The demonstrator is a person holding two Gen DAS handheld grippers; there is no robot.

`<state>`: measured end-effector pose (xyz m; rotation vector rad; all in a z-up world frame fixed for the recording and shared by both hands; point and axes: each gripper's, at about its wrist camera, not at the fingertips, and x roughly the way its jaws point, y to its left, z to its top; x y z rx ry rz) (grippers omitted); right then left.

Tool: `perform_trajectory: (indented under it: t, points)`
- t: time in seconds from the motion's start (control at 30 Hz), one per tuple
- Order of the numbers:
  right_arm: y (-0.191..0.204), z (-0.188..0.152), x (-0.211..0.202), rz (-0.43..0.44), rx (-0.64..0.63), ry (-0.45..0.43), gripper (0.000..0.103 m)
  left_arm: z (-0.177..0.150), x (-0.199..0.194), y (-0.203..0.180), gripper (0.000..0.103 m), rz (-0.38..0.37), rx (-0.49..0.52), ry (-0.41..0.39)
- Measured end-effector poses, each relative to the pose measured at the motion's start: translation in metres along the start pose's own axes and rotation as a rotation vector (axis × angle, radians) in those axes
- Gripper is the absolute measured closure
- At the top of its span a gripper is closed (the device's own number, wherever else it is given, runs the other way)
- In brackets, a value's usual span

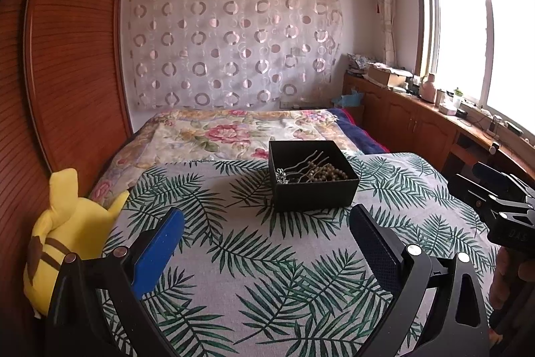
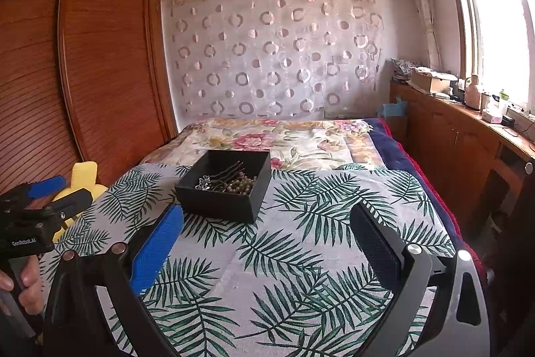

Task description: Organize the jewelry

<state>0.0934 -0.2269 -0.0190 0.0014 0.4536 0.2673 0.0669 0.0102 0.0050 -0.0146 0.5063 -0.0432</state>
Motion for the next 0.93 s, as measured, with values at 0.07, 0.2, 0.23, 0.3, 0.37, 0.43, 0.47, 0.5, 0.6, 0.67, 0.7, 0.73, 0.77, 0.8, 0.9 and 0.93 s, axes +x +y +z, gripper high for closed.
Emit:
perform_trajectory:
  t: [0.07,0.2,0.23,0.3,0.37,0.43,0.47,0.5,0.6,0.67,0.7,0.73,0.77,0.8,0.9,0.93]
  points:
    - [-0.0005,0.0002,0.0000,0.001,0.001,0.000,0.002,0.0001,-0.0001,0.0000,0.008,0.000,0.000,-0.001]
    - [0.0001,-0.0001,0.0000,0.000,0.002,-0.001,0.002,-0.0004,-0.0001,-0.0004,0.008,-0.001,0.001,-0.001]
    - [0.0000,0.0002,-0.0002,-0.001,0.000,0.000,0.002,-0.0004,0.0001,-0.0004,0.008,-0.002,0.001,-0.001]
    - [-0.0001,-0.0001,0.0000,0.000,0.000,0.000,0.002,-0.0005,0.0000,-0.0004,0.008,-0.001,0.001,-0.001]
    - [0.0009,0.0004,0.0000,0.000,0.002,0.000,0.002,-0.0006,0.0003,-0.0004,0.008,-0.001,0.001,-0.001]
    - [0.0011,0.0002,0.0002,0.000,0.001,-0.001,0.002,-0.0007,0.0002,-0.0006,0.008,-0.002,0.001,-0.001]
    - [0.0011,0.0001,0.0003,0.000,0.001,-0.001,0.002,-0.0007,0.0002,-0.0005,0.008,-0.001,0.001,-0.001]
    - [0.0011,-0.0002,0.0003,0.000,0.002,-0.001,0.002,-0.0007,0.0003,-0.0007,0.008,-0.001,0.001,-0.001]
    - [0.0006,0.0001,-0.0001,0.000,0.002,-0.002,0.002,-0.0007,0.0002,-0.0008,0.008,-0.003,0.001,-0.001]
    - [0.0010,-0.0002,0.0005,0.000,0.003,-0.002,0.002,-0.0001,-0.0003,-0.0009,0.008,-0.001,0.002,-0.002]
    - [0.0005,-0.0001,0.0000,0.000,0.002,-0.002,0.002,-0.0001,-0.0003,-0.0010,0.008,0.000,0.003,-0.003]
    - [0.0010,-0.0006,0.0004,0.001,0.003,-0.002,0.002,0.0001,-0.0004,-0.0007,0.008,-0.002,0.002,-0.003]
    - [0.0007,-0.0004,0.0004,0.001,0.003,-0.002,0.002,0.0001,-0.0005,-0.0006,0.008,-0.001,0.002,-0.002]
    - [0.0008,-0.0006,0.0005,0.002,0.002,-0.002,0.002,0.0000,-0.0003,-0.0007,0.008,0.001,0.002,-0.001]
    - [0.0018,0.0004,-0.0003,0.000,0.004,-0.003,0.002,0.0000,-0.0007,-0.0002,0.008,-0.004,0.000,-0.004]
    - [0.0020,0.0003,-0.0002,0.000,0.003,-0.003,0.002,0.0003,-0.0008,-0.0005,0.008,-0.004,0.001,-0.004]
